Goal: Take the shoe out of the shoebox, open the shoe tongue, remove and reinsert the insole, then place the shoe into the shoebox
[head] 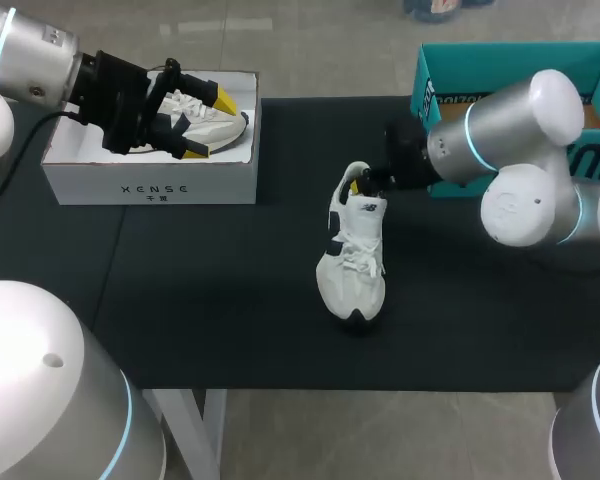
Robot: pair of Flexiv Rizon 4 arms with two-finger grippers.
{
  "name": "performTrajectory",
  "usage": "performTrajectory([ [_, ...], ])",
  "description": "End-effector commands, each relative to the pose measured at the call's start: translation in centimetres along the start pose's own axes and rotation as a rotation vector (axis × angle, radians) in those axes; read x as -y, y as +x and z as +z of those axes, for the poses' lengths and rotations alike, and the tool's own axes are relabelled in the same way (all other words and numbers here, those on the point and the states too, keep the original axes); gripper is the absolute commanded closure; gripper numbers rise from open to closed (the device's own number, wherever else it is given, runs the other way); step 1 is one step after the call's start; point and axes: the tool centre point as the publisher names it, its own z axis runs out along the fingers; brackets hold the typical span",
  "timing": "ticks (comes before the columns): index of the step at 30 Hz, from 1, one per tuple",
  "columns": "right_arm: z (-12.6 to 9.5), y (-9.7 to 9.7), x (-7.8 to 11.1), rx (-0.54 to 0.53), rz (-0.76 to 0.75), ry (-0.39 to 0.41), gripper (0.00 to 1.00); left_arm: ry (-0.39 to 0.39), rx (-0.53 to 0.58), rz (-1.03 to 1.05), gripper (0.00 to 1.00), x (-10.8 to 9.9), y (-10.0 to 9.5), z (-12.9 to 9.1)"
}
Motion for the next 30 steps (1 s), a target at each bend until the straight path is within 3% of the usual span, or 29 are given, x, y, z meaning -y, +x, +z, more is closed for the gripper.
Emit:
performTrajectory([
  [1,-1.9,1.5,-1.0,0.234,-0.05,0.111,0.0,-0.002,-0.002,0.0,0.0,0.1,0.0,0.0],
  [8,-2.3,1.6,-1.5,0.353,-0.053,0.206,0.0,-0.002,-0.002,0.0,0.0,0.1,0.0,0.0],
  [10,-2.9,1.6,-1.8,0.33,-0.011,0.19,0.0,-0.002,-0.002,0.0,0.0,0.1,0.0,0.0],
  [11,-3.2,1.6,-2.1,0.277,0.057,0.137,0.0,-0.002,-0.002,0.0,0.0,0.1,0.0,0.0],
  [12,-3.2,1.6,-2.1,0.219,0.122,0.098,0.57,-0.002,-0.002,0.0,0.0,0.1,0.0,0.0],
  [13,-3.3,1.5,-2.2,0.137,0.216,0.065,1.0,-0.002,-0.002,0.0,0.0,0.1,0.0,0.0],
  [15,-3.3,1.3,-2.4,0.045,0.33,-0.013,1.0,-0.002,-0.002,0.0,0.0,0.1,0.0,0.0],
  [18,-3.6,1.2,-2.3,0.101,0.365,-0.007,1.0,-0.002,-0.002,0.0,0.0,0.1,0.0,0.0],
  [30,-3.6,1.2,-2.3,0.101,0.365,-0.007,1.0,-0.002,-0.002,0.0,0.0,0.1,0.0,0.0],
])
